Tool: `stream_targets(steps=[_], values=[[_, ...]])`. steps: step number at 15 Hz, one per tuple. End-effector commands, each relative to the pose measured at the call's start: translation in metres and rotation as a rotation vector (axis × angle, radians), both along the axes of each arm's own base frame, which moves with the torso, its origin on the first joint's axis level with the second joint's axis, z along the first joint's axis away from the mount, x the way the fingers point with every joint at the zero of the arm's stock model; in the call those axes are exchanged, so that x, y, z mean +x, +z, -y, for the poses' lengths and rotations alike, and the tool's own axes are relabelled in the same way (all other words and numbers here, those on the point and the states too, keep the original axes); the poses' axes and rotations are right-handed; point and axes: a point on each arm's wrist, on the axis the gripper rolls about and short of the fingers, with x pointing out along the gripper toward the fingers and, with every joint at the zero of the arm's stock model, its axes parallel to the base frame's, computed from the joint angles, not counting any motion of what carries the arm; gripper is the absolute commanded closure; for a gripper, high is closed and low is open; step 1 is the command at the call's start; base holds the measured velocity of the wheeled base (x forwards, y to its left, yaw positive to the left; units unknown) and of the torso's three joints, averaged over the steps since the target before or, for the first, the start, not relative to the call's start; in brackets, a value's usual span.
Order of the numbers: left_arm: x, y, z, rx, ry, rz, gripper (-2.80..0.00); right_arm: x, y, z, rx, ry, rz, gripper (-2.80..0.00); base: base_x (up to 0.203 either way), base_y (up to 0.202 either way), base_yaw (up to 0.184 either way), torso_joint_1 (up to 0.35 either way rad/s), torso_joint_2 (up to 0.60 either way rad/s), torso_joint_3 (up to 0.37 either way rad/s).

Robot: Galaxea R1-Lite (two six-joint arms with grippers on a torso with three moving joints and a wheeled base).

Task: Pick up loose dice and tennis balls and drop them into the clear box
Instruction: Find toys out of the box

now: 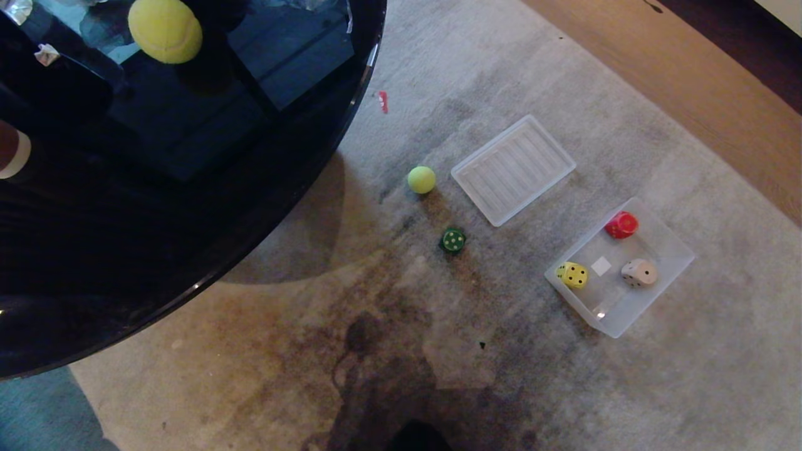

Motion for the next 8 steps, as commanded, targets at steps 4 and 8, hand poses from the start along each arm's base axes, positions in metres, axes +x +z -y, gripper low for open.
stream_targets(steps=[4, 8], values=[[0.0, 0.0, 0.0, -0.001, 0.001, 0.001, 0.0, 0.0, -0.0002, -0.0001, -0.016, 0.006, 0.0, 0.0, 0.002, -0.003, 0.059, 0.003, 0.0, 0.001], [0.0, 0.0, 0.0, -0.001, 0.001, 0.001, 0.0, 0.0, -0.0002, -0.0001, -0.01, 0.005, 0.0, 0.0, 0.0, -0.003, 0.137, 0.001, 0.01, 0.002]])
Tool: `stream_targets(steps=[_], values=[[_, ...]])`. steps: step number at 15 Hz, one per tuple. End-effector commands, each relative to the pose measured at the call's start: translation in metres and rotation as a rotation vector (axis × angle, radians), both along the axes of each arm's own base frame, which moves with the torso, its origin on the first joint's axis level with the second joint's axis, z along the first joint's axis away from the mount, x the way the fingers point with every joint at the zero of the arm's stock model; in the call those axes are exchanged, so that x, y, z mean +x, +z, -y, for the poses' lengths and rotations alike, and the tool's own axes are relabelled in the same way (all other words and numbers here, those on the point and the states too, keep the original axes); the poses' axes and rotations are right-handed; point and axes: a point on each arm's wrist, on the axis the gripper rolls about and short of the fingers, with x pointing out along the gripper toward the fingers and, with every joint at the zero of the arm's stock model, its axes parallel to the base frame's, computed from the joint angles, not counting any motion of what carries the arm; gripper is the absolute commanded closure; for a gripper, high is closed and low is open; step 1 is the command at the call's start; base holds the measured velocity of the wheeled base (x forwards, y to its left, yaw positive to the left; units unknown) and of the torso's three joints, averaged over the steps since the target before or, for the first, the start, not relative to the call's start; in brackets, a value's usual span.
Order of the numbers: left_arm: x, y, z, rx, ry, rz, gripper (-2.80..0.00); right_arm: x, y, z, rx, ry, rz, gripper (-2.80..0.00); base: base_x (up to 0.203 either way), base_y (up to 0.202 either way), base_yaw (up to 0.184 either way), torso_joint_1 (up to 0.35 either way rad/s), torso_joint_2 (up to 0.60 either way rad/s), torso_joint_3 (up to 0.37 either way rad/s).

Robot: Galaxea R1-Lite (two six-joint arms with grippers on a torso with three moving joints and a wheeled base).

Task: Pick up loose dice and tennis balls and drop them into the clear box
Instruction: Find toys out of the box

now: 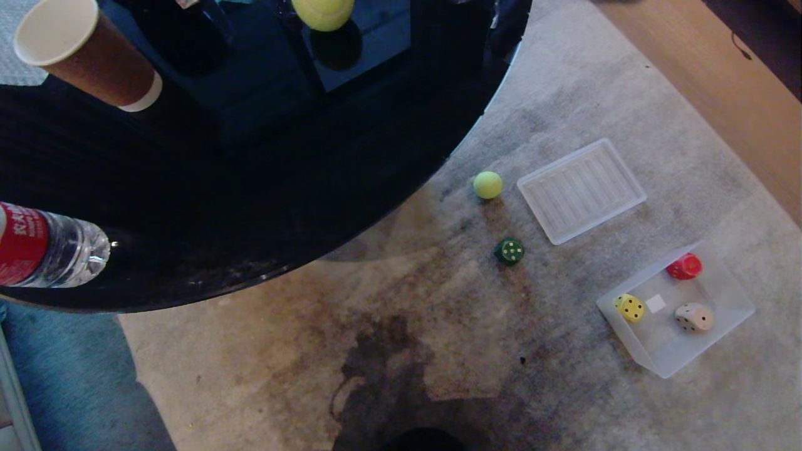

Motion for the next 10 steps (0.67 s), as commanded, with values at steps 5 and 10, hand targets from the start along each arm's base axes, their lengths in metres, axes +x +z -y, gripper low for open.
stream_targets(steps=[5, 10], values=[[0.0, 0.0, 0.0, 0.001, 0.0, 0.001, 0.0, -0.001, 0.004, 0.0, -0.013, 0.004, 0.013, 0.0, 0.0, 0.0, 0.0, 0.0, 0.0, 0.0], [0.0, 0.0, 0.0, 0.001, 0.0, 0.001, 0.0, 0.01, 0.07, 0.0, 0.039, 0.022, -0.067, 0.0, 0.0, 0.0, 0.0, 0.0, 0.0, 0.0]])
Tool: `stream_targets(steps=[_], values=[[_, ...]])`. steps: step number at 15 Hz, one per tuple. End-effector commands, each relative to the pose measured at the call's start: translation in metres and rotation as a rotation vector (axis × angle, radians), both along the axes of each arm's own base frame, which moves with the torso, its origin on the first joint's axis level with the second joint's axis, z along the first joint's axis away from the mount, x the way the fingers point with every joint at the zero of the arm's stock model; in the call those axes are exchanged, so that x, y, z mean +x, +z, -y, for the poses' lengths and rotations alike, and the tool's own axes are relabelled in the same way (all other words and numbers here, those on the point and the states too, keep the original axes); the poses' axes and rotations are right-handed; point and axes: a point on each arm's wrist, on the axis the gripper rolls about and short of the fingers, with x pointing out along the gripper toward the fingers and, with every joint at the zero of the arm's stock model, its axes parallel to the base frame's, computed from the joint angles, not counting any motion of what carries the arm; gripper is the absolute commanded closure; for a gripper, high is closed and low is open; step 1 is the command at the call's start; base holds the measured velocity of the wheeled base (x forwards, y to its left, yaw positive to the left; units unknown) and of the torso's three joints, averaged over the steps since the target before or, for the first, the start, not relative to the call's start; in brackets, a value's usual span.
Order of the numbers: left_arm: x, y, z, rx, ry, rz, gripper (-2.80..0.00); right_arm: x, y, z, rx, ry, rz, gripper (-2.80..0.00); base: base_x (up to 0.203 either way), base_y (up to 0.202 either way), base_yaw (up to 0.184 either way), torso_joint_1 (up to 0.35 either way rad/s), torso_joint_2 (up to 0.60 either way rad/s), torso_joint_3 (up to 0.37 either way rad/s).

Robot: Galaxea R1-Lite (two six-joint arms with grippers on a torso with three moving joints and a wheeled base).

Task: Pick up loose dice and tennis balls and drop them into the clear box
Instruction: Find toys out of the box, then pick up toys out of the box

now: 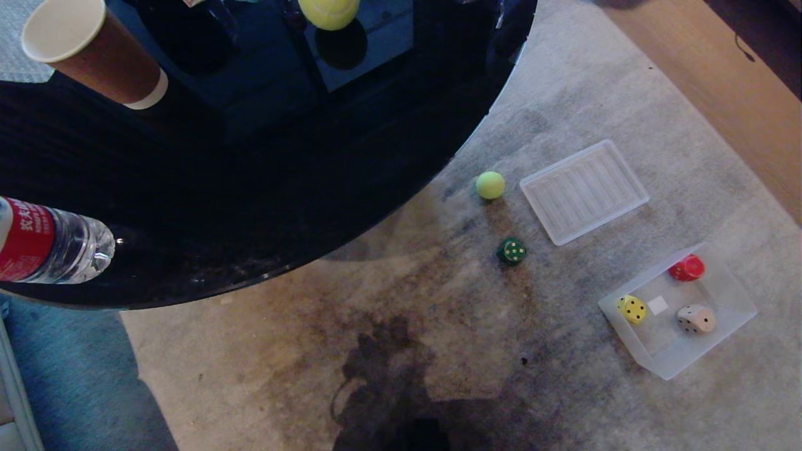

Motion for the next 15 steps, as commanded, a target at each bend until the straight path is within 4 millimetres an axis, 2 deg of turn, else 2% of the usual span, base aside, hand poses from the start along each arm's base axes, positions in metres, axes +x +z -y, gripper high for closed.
stream_targets(steps=[1, 3, 6, 8, 11, 13, 15], values=[[0.0, 0.0, 0.0, 0.0, 0.001, 0.0, 0.0, 0.028, 0.04, 0.0, 0.044, 0.01, -0.144, 0.0, 0.0, 0.0, 0.0, 0.0, 0.0, 0.0], [0.0, 0.0, 0.0, 0.0, 0.001, 0.0, 0.0, 0.064, 0.062, 0.0, 0.092, 0.014, -0.277, 0.0, 0.0, 0.0, 0.0, 0.0, 0.0, 0.0], [0.0, 0.0, 0.0, 0.0, 0.001, -0.001, 0.0, 0.134, 0.068, -0.001, 0.126, 0.013, -0.418, 0.0, 0.0, 0.0, 0.0, 0.0, 0.0, 0.0], [0.0, 0.0, 0.0, 0.0, 0.001, 0.0, 0.0, 0.188, 0.059, -0.002, 0.138, 0.019, -0.454, 0.0, 0.0, 0.0, 0.0, 0.0, 0.0, 0.0], [0.0, 0.0, 0.0, 0.0, 0.001, 0.0, 0.0, 0.261, 0.032, -0.013, 0.184, 0.05, -0.467, 0.0, 0.0, 0.0, 0.0, 0.0, 0.0, 0.0], [0.0, 0.0, 0.0, 0.0, 0.001, 0.0, 0.0, 0.301, 0.018, -0.024, 0.211, 0.082, -0.453, 0.0, 0.0, 0.0, 0.0, 0.0, 0.0, 0.0], [0.0, 0.0, 0.0, 0.0, 0.001, 0.0, 0.0, 0.338, 0.014, -0.04, 0.231, 0.128, -0.411, 0.0, 0.0, 0.0, 0.0, 0.0, 0.0, 0.0]])
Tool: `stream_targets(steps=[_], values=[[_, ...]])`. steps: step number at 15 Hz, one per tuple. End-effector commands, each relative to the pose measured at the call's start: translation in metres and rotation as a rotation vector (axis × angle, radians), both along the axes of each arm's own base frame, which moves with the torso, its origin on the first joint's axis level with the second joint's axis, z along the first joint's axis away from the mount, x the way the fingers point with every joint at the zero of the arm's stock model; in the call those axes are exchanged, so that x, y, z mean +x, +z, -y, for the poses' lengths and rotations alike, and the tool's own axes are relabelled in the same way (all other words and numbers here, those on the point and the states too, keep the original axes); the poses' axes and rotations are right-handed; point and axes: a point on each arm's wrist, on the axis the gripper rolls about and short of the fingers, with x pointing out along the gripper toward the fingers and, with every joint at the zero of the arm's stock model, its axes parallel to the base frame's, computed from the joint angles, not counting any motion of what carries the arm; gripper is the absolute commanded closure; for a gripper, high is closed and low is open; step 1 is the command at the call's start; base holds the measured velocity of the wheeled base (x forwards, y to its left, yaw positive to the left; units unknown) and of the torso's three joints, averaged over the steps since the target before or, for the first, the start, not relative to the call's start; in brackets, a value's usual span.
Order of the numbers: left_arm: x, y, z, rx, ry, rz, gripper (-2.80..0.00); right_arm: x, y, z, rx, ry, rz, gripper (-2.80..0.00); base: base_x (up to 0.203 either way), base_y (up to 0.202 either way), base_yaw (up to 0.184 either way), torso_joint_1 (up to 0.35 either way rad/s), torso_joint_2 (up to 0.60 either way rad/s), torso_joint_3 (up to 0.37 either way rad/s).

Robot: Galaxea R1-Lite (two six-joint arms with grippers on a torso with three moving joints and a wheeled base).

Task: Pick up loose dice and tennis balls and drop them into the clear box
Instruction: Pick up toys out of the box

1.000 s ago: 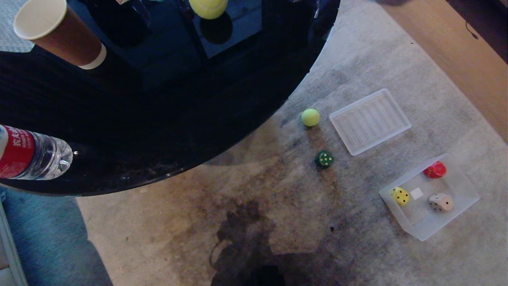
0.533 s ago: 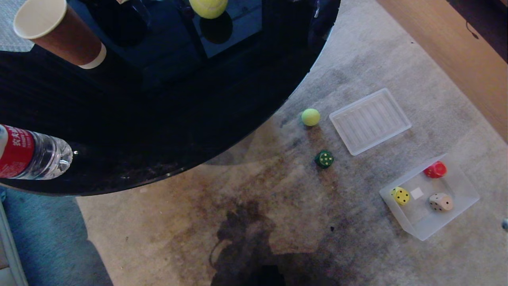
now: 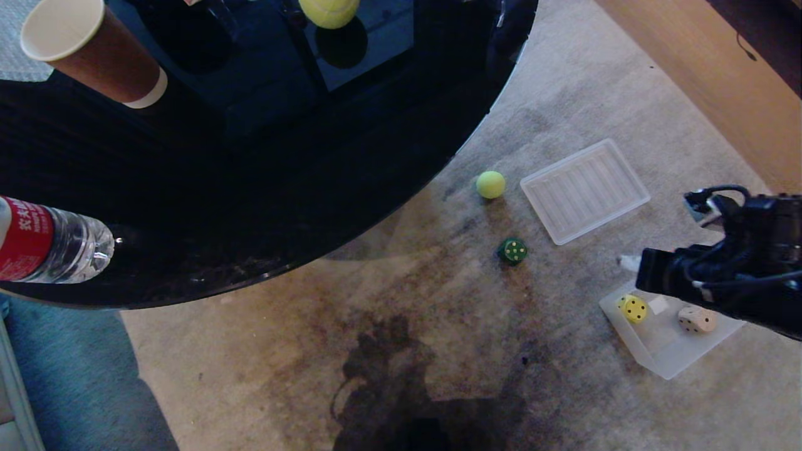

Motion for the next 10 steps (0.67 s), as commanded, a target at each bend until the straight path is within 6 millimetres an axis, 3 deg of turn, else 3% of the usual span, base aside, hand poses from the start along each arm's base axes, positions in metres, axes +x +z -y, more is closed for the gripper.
stream_targets(steps=[1, 3, 4, 6, 10], values=[[0.0, 0.0, 0.0, 0.0, 0.0, 0.0, 0.0, 0.049, -0.035, -0.017, 0.009, 0.042, -0.069, 0.0, 0.0, 0.0, 0.0, 0.0, 0.0, 0.0], [0.0, 0.0, 0.0, 0.0, 0.0, 0.0, 0.0, 0.057, -0.043, -0.021, -0.004, 0.101, -0.076, 0.0, 0.0, 0.0, 0.0, 0.0, 0.0, 0.0], [0.0, 0.0, 0.0, 0.0, 0.0, 0.0, 0.0, 0.061, -0.053, -0.021, -0.034, 0.119, -0.098, -2.8, 0.0, 0.0, 0.0, 0.0, 0.0, 0.0], [0.0, 0.0, 0.0, 0.001, 0.0, 0.0, 0.0, 0.073, -0.074, -0.022, -0.135, 0.161, -0.129, -2.8, 0.0, 0.0, 0.0, 0.0, 0.0, 0.0], [0.0, 0.0, 0.0, 0.002, 0.0, 0.0, 0.0, 0.099, -0.08, -0.022, -0.242, 0.177, -0.086, -2.8, 0.0, 0.0, 0.0, 0.0, 0.0, 0.0]])
